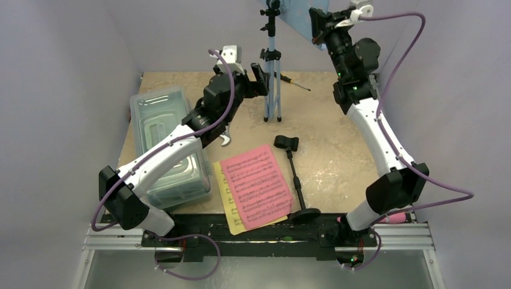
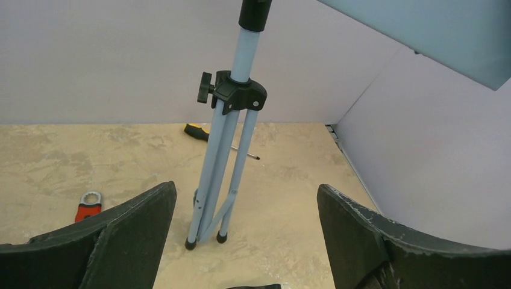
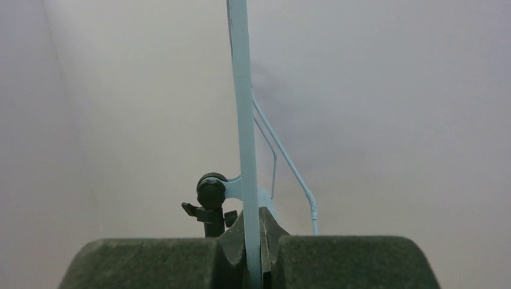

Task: Set up the instrument practice props

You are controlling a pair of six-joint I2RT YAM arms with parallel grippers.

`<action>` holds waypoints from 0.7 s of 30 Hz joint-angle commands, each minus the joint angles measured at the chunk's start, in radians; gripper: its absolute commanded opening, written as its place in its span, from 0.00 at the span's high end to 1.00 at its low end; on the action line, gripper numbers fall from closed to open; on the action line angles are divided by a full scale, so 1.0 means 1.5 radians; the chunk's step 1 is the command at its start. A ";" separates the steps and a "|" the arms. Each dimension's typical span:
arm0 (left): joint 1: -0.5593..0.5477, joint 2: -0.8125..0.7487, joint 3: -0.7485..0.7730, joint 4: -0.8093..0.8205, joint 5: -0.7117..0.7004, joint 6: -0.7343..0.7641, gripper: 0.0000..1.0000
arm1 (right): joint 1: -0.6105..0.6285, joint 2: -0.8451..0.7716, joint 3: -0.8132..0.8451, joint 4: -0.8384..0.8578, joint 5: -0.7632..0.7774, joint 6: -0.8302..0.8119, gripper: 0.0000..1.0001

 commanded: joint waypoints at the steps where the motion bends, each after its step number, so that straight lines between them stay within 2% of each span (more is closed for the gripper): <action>1: 0.003 -0.022 0.014 0.010 0.035 -0.019 0.13 | 0.000 -0.146 -0.058 0.440 0.056 -0.036 1.00; 5: 0.003 -0.019 0.082 -0.060 0.086 -0.035 0.14 | 0.000 -0.227 -0.218 0.495 0.069 -0.046 1.00; 7: 0.003 -0.018 0.116 -0.083 0.132 -0.049 0.17 | 0.001 -0.256 -0.284 0.515 0.069 -0.044 1.00; 10: 0.001 -0.010 0.168 -0.092 0.198 -0.078 0.23 | 0.001 -0.296 -0.350 0.517 0.079 -0.038 1.00; 12: -0.006 0.001 0.209 -0.101 0.225 -0.091 0.23 | 0.001 -0.317 -0.377 0.506 0.075 -0.032 1.00; 16: -0.077 0.053 0.318 -0.145 0.195 -0.047 0.23 | 0.006 -0.347 -0.409 0.478 0.074 -0.014 1.00; 19: -0.141 0.108 0.414 -0.188 0.136 0.018 0.23 | 0.009 -0.366 -0.430 0.460 0.078 -0.010 1.00; 21: -0.153 0.137 0.447 -0.201 0.093 0.049 0.23 | 0.009 -0.375 -0.437 0.440 0.072 -0.010 1.00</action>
